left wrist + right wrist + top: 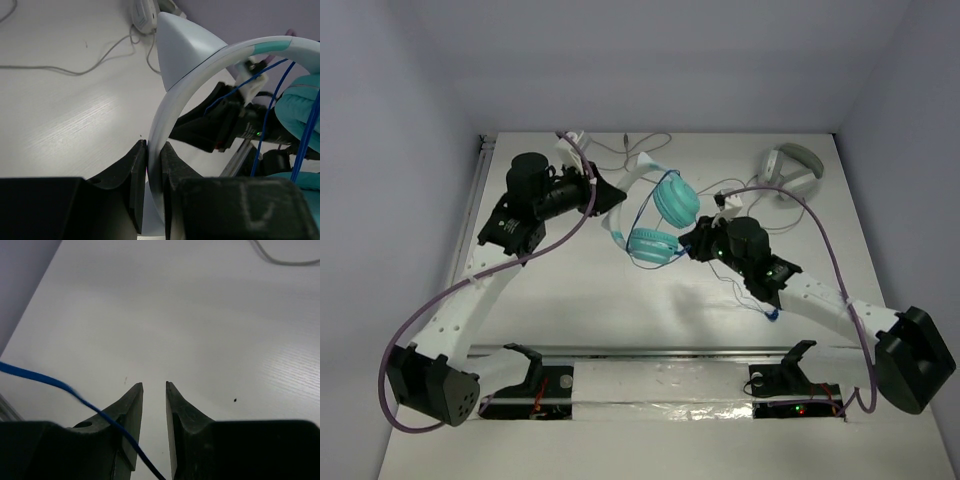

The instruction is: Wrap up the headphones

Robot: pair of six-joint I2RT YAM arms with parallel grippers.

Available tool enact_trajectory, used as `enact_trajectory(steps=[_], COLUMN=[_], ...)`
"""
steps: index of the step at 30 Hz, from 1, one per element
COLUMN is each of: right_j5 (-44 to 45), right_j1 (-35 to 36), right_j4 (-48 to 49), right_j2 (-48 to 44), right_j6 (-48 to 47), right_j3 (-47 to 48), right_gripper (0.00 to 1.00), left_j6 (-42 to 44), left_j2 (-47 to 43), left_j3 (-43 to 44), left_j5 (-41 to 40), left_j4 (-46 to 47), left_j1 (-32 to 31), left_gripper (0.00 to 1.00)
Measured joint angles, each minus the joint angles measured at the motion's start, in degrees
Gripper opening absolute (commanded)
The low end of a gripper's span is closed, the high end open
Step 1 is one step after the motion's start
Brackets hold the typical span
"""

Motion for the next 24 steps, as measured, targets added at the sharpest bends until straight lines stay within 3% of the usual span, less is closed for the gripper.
enact_trajectory(steps=[11, 24], right_j5=[-6.3, -11.4], right_j1=[-0.3, -0.3], right_j4=[7.5, 12.9], right_j2=[7.9, 12.0], right_j6=[2.4, 4.1], right_j3=[-4.7, -6.1], right_gripper=[0.34, 0.4], left_j6=[-6.6, -10.6], left_j2=[0.0, 0.1], left_j3=[5.1, 9.1], left_j5=[-0.1, -0.7], left_j4=[3.3, 5.0], left_j1=[4.5, 4.7], left_gripper=[0.0, 0.0])
